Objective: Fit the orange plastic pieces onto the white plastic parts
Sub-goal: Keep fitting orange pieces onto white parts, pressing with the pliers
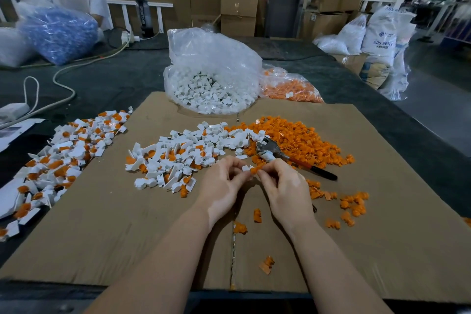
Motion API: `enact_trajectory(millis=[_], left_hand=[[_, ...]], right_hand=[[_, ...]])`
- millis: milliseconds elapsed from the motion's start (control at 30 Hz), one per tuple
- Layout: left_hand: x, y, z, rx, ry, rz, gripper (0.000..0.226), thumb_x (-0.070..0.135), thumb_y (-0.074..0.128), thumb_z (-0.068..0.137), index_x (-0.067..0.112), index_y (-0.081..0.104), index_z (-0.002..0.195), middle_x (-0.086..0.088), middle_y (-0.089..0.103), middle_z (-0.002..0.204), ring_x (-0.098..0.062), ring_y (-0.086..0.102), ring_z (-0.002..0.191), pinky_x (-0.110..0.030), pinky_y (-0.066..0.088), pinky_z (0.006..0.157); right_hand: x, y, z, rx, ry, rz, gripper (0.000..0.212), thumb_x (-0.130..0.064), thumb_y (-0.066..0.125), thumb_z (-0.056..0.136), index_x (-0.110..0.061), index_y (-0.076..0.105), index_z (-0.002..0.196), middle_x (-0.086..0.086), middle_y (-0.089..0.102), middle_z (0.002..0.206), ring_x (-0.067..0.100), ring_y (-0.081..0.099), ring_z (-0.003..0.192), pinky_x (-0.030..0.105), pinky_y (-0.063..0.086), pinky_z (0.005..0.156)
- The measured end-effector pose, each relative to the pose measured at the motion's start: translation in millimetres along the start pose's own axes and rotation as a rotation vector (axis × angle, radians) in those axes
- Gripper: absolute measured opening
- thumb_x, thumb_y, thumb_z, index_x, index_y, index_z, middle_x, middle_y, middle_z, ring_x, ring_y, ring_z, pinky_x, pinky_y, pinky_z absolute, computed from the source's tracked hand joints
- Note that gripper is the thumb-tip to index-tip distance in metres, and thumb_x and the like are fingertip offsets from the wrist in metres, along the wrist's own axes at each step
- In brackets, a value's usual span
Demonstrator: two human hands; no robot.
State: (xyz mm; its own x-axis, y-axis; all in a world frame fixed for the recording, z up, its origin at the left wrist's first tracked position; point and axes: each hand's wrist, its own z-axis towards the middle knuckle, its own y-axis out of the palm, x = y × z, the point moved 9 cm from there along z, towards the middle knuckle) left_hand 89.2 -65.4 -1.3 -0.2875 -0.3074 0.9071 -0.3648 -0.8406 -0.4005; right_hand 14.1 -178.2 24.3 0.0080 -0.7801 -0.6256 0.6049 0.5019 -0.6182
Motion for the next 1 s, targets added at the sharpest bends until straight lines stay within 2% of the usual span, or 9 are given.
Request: enact_trajectory(millis=[100, 200, 333, 433, 533, 667, 833, 1000], left_hand=[[-1.0, -1.7, -0.9, 0.012, -0.012, -0.023, 0.005, 0.020, 0.061, 0.088, 0.017, 0.061, 0.093, 0.001, 0.068, 0.080, -0.009, 0.062, 0.076, -0.014, 0.044, 0.067], [-1.0, -1.0, -1.8, 0.003, -0.027, -0.036, 0.005, 0.019, 0.062, 0.088, 0.018, 0.061, 0.092, -0.002, 0.070, 0.085, -0.011, 0.064, 0.081, -0.022, 0.047, 0.075], [2.1, -0.8, -2.9, -0.010, -0.021, -0.041, 0.004, 0.015, 0.062, 0.088, 0.019, 0.061, 0.087, -0.001, 0.069, 0.080, -0.006, 0.063, 0.074, -0.009, 0.045, 0.064], [3.1, 0.4, -3.6, -0.029, -0.028, -0.046, 0.004, 0.013, 0.061, 0.088, 0.013, 0.062, 0.092, -0.006, 0.069, 0.084, -0.009, 0.064, 0.075, -0.009, 0.046, 0.064], [2.5, 2.5, -3.8, -0.039, -0.043, -0.034, 0.005, 0.013, 0.061, 0.088, 0.011, 0.062, 0.092, -0.010, 0.069, 0.088, -0.017, 0.065, 0.081, -0.018, 0.049, 0.071], [2.0, 1.7, -3.5, -0.030, -0.051, -0.061, 0.002, 0.014, 0.060, 0.089, 0.014, 0.060, 0.091, -0.010, 0.069, 0.089, -0.017, 0.066, 0.083, -0.024, 0.051, 0.076], [0.9, -1.4, -0.9, -0.002, -0.040, -0.039, 0.005, 0.017, 0.055, 0.092, 0.016, 0.059, 0.094, -0.007, 0.067, 0.086, -0.019, 0.063, 0.084, -0.037, 0.048, 0.082], [0.0, -2.1, -1.5, -0.007, -0.037, -0.033, 0.010, 0.017, 0.054, 0.092, 0.013, 0.061, 0.099, -0.008, 0.068, 0.087, -0.021, 0.064, 0.086, -0.040, 0.048, 0.084]], right_hand=[[-4.1, -1.5, -1.2, 0.023, -0.038, -0.109, 0.011, -0.020, 0.062, 0.088, -0.011, 0.060, 0.082, -0.002, 0.059, 0.073, 0.013, 0.050, 0.070, 0.028, 0.040, 0.059], [-11.6, -1.3, -3.0, 0.041, -0.095, -0.177, 0.012, -0.015, 0.066, 0.085, -0.008, 0.060, 0.077, 0.001, 0.060, 0.069, 0.016, 0.051, 0.066, 0.027, 0.038, 0.055], [-13.0, 1.5, -3.1, 0.017, -0.111, -0.187, 0.014, -0.011, 0.067, 0.083, -0.006, 0.058, 0.074, 0.005, 0.060, 0.067, 0.019, 0.051, 0.063, 0.026, 0.034, 0.055], [-12.7, 5.8, -2.6, -0.033, -0.115, -0.170, 0.014, -0.011, 0.064, 0.085, -0.005, 0.057, 0.075, 0.007, 0.059, 0.068, 0.023, 0.052, 0.066, 0.029, 0.038, 0.056], [-13.6, 10.5, -2.4, -0.072, -0.131, -0.165, 0.015, -0.010, 0.063, 0.085, -0.005, 0.056, 0.074, 0.009, 0.058, 0.069, 0.025, 0.053, 0.067, 0.034, 0.040, 0.058], [-10.4, 9.9, -0.8, -0.067, -0.108, -0.134, 0.011, -0.014, 0.063, 0.086, -0.006, 0.060, 0.079, 0.005, 0.062, 0.075, 0.020, 0.054, 0.073, 0.027, 0.036, 0.061], [-12.1, 4.1, -1.4, -0.045, -0.100, -0.050, 0.011, -0.020, 0.068, 0.083, -0.010, 0.065, 0.084, -0.001, 0.064, 0.077, 0.014, 0.056, 0.074, 0.026, 0.046, 0.066], [-17.1, -1.9, -2.5, -0.023, -0.117, 0.025, 0.023, -0.012, 0.072, 0.080, -0.010, 0.066, 0.101, -0.001, 0.062, 0.086, 0.011, 0.055, 0.077, 0.027, 0.049, 0.071]])
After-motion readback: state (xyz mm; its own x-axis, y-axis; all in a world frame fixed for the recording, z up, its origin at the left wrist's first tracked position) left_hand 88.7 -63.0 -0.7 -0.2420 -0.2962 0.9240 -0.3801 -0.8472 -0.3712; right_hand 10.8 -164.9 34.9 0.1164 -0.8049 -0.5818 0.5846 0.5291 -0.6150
